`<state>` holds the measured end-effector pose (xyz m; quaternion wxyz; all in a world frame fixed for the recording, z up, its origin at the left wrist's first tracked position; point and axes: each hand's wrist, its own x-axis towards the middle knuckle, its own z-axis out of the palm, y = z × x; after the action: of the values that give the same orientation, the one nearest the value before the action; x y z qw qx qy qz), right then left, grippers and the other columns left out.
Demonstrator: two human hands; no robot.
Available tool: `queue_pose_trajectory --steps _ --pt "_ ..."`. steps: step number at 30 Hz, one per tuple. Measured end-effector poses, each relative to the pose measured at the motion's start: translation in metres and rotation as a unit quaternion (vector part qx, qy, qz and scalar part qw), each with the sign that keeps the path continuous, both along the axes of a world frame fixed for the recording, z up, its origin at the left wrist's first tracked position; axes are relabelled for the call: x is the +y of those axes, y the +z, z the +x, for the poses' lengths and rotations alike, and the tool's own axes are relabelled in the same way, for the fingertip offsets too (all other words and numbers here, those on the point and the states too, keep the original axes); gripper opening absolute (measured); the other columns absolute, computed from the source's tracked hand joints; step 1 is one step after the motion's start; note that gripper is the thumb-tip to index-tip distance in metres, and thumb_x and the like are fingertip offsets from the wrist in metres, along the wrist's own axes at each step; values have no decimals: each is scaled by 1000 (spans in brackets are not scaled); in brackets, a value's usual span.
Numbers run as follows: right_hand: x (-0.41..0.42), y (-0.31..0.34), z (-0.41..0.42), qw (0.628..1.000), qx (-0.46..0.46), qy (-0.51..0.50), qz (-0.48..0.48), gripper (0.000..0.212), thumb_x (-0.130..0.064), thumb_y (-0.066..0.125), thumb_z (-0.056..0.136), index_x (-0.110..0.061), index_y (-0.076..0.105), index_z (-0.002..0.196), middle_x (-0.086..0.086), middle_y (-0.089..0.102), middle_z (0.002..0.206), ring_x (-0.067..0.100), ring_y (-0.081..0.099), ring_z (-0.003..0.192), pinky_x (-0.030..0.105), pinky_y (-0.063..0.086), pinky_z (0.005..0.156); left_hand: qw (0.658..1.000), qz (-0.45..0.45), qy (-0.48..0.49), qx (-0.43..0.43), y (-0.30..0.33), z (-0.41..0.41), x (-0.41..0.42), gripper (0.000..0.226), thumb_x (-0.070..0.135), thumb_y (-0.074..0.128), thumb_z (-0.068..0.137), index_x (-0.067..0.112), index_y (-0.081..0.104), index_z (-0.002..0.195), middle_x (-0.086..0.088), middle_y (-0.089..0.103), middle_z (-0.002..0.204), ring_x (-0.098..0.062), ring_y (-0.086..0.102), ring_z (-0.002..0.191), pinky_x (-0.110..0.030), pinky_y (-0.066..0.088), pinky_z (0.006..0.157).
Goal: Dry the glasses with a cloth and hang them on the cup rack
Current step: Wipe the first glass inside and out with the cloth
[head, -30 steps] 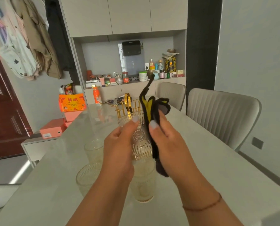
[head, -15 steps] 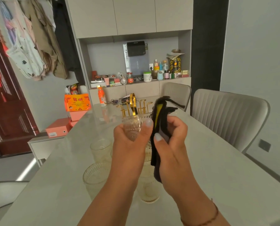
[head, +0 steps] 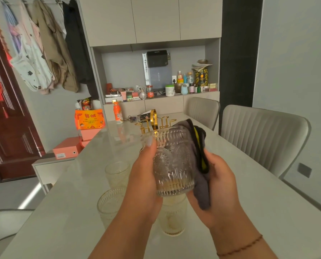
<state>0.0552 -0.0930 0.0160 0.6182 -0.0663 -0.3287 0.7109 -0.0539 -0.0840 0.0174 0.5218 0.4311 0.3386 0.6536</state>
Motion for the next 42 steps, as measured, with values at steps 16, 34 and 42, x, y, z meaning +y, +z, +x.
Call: queue_pose_trajectory --steps 16,34,42 --pt "-2 5 -3 997 -69 -27 37 39 -27 51 77 -18 66 112 4 76 99 15 73 88 26 59 69 996 51 -69 -16 -3 -7 -9 81 58 75 64 16 57 131 -9 70 122 -26 67 112 -37 58 85" --pt "-4 -5 -10 967 -165 -179 75 36 -30 61 82 -32 61 118 -3 72 111 15 68 103 34 56 86 995 39 61 68 -6 2 -14 69 83 56 66 32 56 112 1 72 109 -18 69 104 -42 55 87" --pt "-8 2 -8 977 -155 -128 71 39 -32 58 82 -27 61 121 -2 74 106 14 70 98 29 57 78 993 93 -13 72 -6 -1 -13 93 66 88 37 30 62 119 1 72 118 -21 68 112 -41 54 91"
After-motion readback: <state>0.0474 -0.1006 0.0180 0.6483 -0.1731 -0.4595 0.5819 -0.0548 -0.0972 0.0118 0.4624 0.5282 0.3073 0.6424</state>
